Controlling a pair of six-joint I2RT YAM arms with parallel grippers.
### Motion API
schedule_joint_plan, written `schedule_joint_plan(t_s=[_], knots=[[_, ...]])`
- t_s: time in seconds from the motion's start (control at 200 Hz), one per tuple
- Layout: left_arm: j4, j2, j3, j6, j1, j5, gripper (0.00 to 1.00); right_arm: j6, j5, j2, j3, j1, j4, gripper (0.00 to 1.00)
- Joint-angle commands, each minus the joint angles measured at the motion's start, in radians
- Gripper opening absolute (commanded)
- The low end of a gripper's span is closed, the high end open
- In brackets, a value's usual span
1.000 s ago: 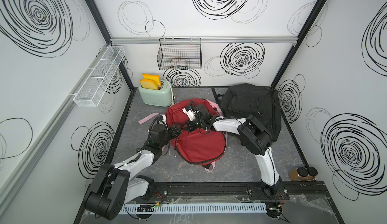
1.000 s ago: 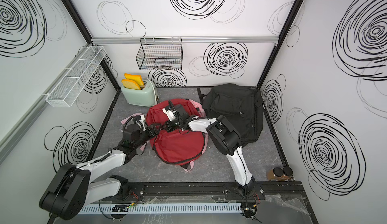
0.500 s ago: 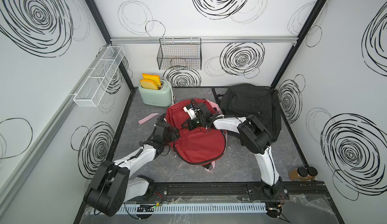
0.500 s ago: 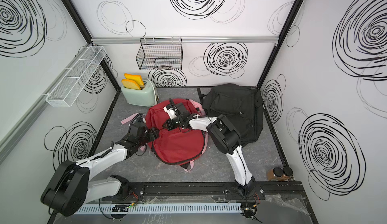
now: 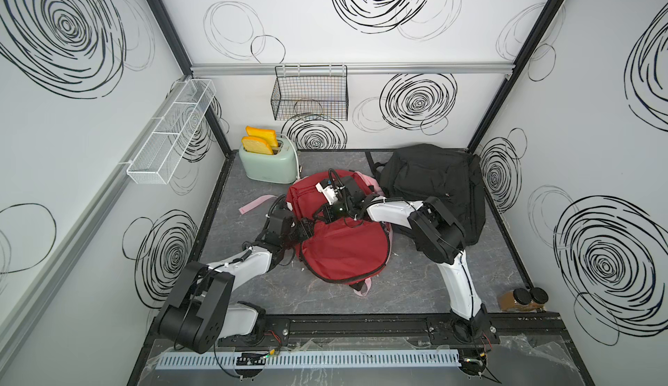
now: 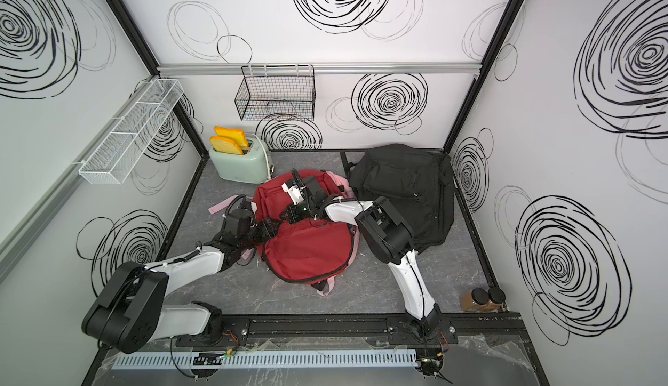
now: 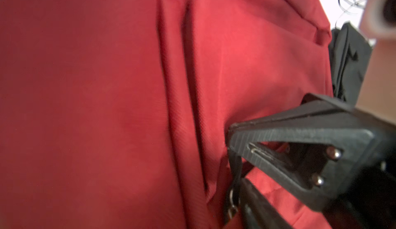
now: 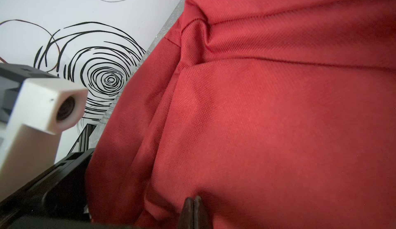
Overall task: Zip up the backpack
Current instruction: Zip the zipper on the backpack.
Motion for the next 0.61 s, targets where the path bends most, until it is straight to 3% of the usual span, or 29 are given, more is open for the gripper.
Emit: schedule_joint_plan(t_s=[0.0, 0.13, 0.255, 0.475, 0.6], knots=[[0.080, 0.034, -0.012, -0.014, -0.009, 0.086, 0.44, 0.004, 0.048, 0.064, 0.013, -0.014, -0.062, 0.00], [0.090, 0.036, -0.017, -0.014, -0.001, 0.092, 0.16, 0.003, 0.048, 0.062, 0.014, -0.019, -0.065, 0.00], [0.095, 0.029, -0.024, -0.013, 0.011, 0.095, 0.00, 0.002, 0.051, 0.049, 0.002, -0.028, -0.068, 0.00], [0.269, 0.012, -0.103, -0.059, 0.057, 0.170, 0.00, 0.005, 0.064, -0.012, -0.063, -0.045, -0.052, 0.00], [0.273, -0.003, -0.119, -0.066, 0.068, 0.169, 0.00, 0.006, 0.091, -0.052, -0.096, -0.051, -0.048, 0.00]])
